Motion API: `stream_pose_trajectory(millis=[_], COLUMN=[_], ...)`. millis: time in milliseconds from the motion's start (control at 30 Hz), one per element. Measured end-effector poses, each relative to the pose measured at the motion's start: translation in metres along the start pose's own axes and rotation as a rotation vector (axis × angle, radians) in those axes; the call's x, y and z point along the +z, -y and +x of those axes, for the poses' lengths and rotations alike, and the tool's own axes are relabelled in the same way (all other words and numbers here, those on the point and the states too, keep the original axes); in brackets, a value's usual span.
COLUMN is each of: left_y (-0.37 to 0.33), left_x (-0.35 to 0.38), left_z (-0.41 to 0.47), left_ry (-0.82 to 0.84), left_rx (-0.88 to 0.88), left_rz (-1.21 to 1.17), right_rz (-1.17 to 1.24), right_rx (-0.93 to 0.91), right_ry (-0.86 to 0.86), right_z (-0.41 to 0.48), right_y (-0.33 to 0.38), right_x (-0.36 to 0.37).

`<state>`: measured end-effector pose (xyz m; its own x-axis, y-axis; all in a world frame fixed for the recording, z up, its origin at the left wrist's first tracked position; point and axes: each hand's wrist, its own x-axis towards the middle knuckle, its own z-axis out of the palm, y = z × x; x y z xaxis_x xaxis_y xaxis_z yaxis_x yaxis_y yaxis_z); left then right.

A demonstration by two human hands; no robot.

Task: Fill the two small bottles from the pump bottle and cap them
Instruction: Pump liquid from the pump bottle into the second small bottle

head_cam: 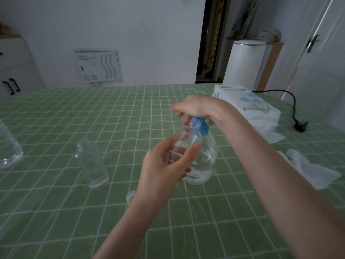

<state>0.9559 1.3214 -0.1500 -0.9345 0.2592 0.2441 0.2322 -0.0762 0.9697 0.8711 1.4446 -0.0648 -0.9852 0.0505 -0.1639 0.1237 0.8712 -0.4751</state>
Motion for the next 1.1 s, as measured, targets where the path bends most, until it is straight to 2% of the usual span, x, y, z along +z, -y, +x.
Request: stream_pose_trajectory(millis=[533,867,1100], left_y=[0.001,-0.001,-0.001], left_x=[0.0,0.001,0.001], left_z=[-0.001,0.001,0.0], left_ry=[-0.002,0.004,0.008], left_rx=[-0.005,0.019,0.023], left_rz=[0.0,-0.009,-0.013], right_rz=[0.038,0.049,0.075], right_rx=[0.016,-0.031,-0.005], right_ry=[0.022,-0.064,-0.024], right_z=[0.002,0.005,0.007], right_y=[-0.003,-0.001,-0.003], right_x=[0.006,0.001,0.002])
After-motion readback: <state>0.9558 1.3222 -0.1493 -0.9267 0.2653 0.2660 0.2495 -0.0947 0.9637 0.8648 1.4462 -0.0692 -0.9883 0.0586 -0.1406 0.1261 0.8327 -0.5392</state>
